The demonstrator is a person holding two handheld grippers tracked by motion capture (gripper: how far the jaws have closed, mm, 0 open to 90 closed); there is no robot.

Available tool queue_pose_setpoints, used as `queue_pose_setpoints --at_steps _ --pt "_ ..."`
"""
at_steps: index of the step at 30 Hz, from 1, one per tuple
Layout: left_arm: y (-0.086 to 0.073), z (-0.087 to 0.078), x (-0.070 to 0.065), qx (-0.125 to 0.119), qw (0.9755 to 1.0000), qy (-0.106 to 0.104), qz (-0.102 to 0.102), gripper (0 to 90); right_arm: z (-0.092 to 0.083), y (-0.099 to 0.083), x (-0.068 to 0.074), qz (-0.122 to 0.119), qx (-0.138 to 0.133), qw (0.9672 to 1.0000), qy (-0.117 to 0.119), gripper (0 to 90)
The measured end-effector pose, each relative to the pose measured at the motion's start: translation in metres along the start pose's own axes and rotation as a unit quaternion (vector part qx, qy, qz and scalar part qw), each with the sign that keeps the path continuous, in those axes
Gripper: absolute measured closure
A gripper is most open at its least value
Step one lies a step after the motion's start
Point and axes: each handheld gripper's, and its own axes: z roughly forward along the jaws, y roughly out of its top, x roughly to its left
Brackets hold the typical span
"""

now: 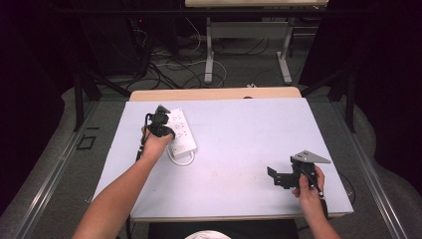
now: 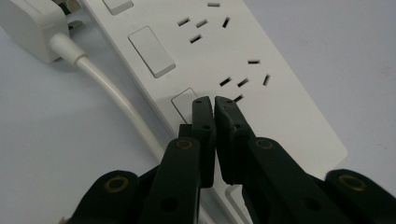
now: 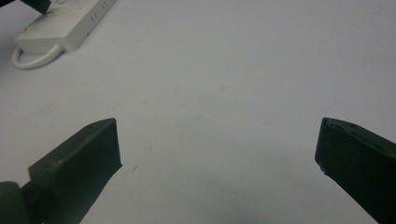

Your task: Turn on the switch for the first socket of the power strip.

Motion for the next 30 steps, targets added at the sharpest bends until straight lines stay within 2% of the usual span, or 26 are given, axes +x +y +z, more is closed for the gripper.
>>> queue_pose_setpoints --at_steps 4,16,30 --pt "0.0001 0.0005 0.0013 -0.002 1.0 0.0 -0.006 86.8 0.0 0.0001 0.0004 0.002 0.001 1.0 0.001 0.0" --pt "-0.0005 0.0005 0.0006 -0.002 1.0 0.005 0.006 87.1 0.0003 0.0001 0.0004 -0.001 0.001 1.0 0.002 0.0" --pt "-0.0012 0.0012 0.0006 -0.007 0.9999 0.009 0.004 89.1 0.0006 0.0002 0.0007 -0.001 0.0 1.0 0.0 0.0"
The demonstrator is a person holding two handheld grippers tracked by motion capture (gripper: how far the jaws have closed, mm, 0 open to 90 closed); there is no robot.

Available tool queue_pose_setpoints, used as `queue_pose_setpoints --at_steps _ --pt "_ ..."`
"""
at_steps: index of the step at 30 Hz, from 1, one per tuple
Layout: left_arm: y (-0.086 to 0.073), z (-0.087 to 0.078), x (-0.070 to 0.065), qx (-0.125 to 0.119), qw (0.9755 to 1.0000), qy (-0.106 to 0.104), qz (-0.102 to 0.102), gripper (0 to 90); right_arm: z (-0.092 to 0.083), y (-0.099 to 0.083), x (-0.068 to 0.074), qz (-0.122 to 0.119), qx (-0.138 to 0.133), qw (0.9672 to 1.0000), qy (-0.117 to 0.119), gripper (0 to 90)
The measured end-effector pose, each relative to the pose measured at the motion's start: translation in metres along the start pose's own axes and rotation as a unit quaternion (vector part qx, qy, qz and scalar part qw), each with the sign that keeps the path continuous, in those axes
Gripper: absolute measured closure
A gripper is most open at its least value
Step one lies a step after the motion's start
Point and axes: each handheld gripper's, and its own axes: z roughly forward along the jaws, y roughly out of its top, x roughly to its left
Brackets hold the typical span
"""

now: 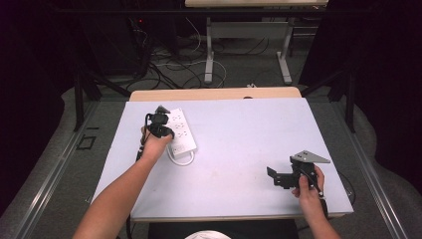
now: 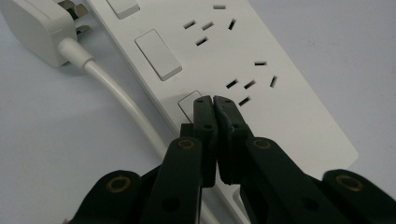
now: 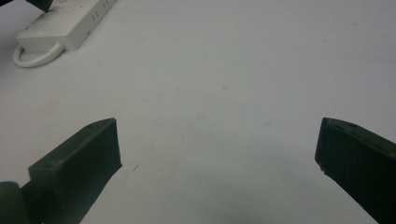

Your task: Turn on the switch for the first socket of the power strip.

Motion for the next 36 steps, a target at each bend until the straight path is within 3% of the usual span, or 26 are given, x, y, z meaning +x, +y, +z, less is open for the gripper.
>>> queue_pose_setpoints --at_steps 6,13,16,23,30,36 --pt "-0.0009 0.0005 -0.0001 -0.004 1.0 0.0 -0.002 90.0 -0.0004 0.0001 0.0005 0.003 0.001 1.0 0.003 0.0" --pt "-0.0013 0.0013 -0.0016 0.007 1.0 0.001 0.004 90.0 -0.0002 0.0001 0.0004 0.002 0.001 1.0 0.002 0.0" --pt "-0.0007 0.0012 0.0002 0.009 0.9999 -0.006 -0.004 90.0 -0.0005 0.0001 0.0006 0.002 0.0 1.0 0.0 0.0" --pt "-0.002 0.0012 0.0007 0.005 1.0 -0.008 0.0 90.0 -0.0001 0.0 -0.0006 -0.001 0.001 1.0 0.002 0.0" --pt "-0.0047 0.0014 0.0032 -0.008 0.9997 -0.018 -0.012 90.0 0.0003 -0.0002 -0.0002 0.0 0.0 1.0 -0.001 0.0" --pt "-0.0047 0.0012 0.0016 -0.007 0.9998 -0.018 -0.005 88.8 0.0002 -0.0005 -0.0011 0.001 0.002 1.0 0.001 0.0"
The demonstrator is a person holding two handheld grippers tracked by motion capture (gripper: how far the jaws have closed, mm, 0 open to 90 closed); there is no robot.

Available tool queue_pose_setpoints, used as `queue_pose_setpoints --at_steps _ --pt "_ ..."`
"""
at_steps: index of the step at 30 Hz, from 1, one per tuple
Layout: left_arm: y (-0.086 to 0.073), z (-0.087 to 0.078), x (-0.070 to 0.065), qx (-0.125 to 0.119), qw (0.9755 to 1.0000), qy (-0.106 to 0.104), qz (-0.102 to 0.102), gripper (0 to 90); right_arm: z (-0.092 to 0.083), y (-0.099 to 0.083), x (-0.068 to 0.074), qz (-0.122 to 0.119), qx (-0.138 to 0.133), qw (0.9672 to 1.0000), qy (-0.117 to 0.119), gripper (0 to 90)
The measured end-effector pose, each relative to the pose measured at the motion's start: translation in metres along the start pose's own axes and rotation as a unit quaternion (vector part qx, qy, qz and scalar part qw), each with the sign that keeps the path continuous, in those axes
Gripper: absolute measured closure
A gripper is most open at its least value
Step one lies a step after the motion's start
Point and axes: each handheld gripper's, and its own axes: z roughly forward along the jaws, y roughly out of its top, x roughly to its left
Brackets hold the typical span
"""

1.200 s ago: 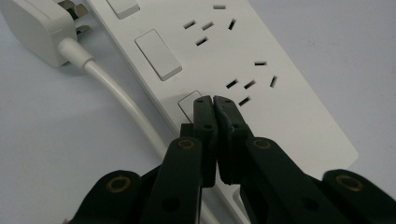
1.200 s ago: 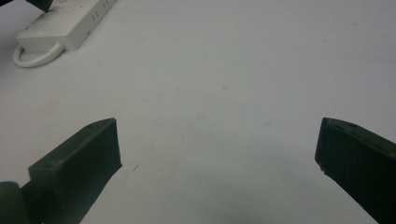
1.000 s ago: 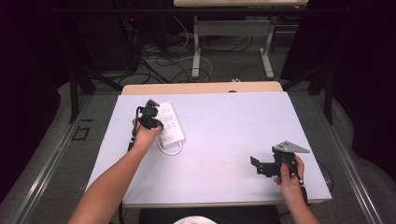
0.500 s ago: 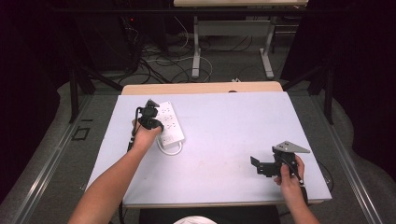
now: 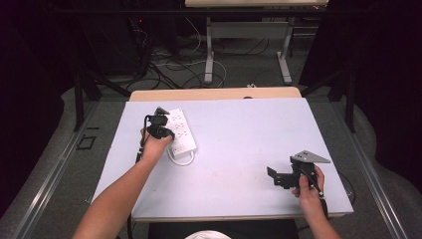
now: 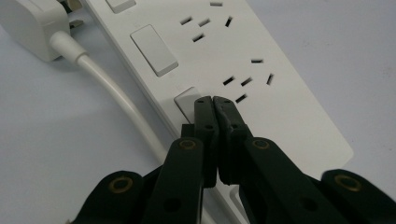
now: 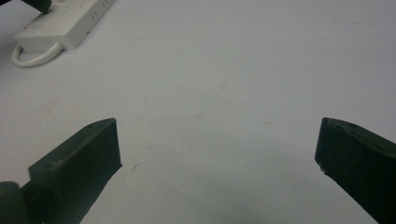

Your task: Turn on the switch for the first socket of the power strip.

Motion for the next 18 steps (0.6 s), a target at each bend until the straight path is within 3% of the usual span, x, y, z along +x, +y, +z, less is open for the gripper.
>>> queue_pose_setpoints --at_steps 11,18 --pt "-0.0003 0.0002 -0.0087 -0.002 0.9998 -0.001 0.019 79.4 0.0014 -0.0016 -0.0035 0.012 0.001 0.9999 0.001 0.0" --pt "-0.0014 -0.0067 -0.0098 -0.01 0.9997 0.004 0.023 67.9 0.0021 -0.0005 -0.0044 0.013 0.0 0.9999 0.002 0.0"
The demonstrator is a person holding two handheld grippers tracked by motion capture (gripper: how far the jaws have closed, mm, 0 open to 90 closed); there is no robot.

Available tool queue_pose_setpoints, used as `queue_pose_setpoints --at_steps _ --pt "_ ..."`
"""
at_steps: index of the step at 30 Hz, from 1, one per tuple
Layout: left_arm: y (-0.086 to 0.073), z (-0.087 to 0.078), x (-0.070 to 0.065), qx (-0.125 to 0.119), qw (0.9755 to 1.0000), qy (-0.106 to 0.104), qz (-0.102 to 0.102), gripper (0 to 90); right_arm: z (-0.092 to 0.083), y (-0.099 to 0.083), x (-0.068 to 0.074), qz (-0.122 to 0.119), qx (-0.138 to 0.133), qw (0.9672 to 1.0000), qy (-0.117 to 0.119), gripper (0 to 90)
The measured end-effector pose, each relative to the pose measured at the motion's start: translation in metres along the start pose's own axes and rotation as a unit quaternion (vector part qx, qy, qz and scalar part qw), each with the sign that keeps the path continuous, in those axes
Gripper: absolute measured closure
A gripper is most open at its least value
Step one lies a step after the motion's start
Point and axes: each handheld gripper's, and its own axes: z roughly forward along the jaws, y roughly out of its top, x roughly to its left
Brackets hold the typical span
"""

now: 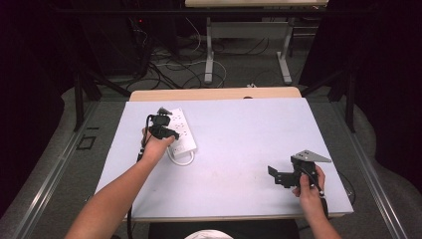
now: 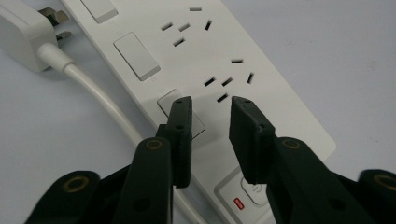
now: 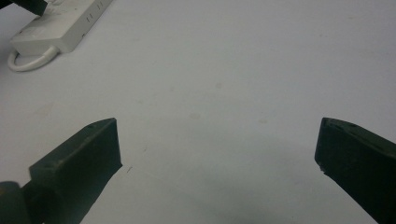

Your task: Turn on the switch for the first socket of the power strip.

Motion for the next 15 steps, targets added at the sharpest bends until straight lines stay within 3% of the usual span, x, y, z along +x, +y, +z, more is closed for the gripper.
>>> queue_pose_setpoints --at_steps 10,15 --pt "-0.004 -0.012 -0.006 -0.017 0.9997 -0.016 0.007 53.5 0.003 0.002 0.005 -0.008 0.001 1.0 0.001 0.0" --pt "-0.005 -0.017 -0.01 -0.027 0.9989 -0.032 0.02 47.3 0.002 0.002 0.006 -0.008 0.0 1.0 -0.001 0.0"
